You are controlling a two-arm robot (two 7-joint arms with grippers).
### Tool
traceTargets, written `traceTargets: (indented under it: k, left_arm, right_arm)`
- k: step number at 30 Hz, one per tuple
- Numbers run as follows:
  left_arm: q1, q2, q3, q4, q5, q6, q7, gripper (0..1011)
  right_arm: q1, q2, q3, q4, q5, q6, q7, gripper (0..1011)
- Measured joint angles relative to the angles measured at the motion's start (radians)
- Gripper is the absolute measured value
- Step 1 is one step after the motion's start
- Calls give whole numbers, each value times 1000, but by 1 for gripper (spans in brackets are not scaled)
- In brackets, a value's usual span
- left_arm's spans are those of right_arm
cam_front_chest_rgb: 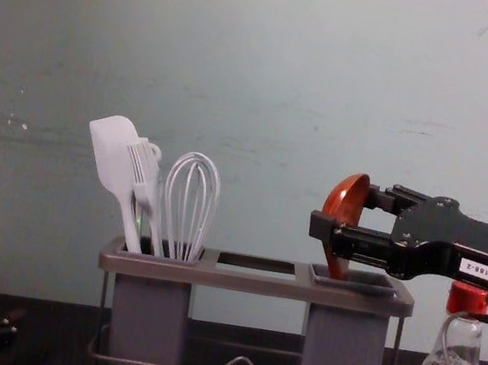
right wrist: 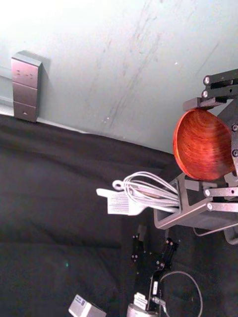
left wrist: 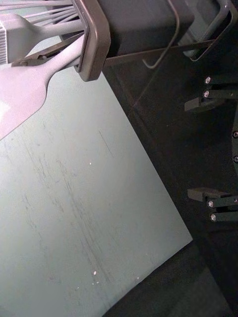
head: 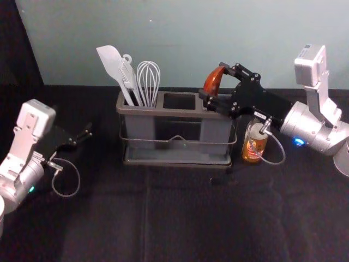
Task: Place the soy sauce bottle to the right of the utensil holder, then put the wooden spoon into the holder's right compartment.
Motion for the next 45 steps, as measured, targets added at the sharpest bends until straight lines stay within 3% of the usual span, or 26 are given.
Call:
traceTargets:
  k: [3, 9, 28, 41, 42, 45]
  left_arm:
    - [0, 0, 0, 0, 0, 0, 0, 1005]
    - [0, 0, 0, 0, 0, 0, 0, 1005]
    - [0, 0, 0, 0, 0, 0, 0, 1005]
    - [0, 0, 0, 0, 0, 0, 0, 1005]
    - [0, 0, 0, 0, 0, 0, 0, 1005]
    - [0, 0, 0, 0, 0, 0, 0, 1005]
  right_arm:
    - [0, 0, 0, 0, 0, 0, 1, 855]
    - [0, 0, 0, 0, 0, -1, 1, 1002]
    - [-6, 5, 3, -19, -1, -3, -4, 1002]
    - [-76, 45, 50, -186, 30, 50, -61, 1002]
    - [-110, 60, 69, -247, 31, 83, -96, 1002]
    - [-146, 76, 88, -301, 31, 108, -131, 1002]
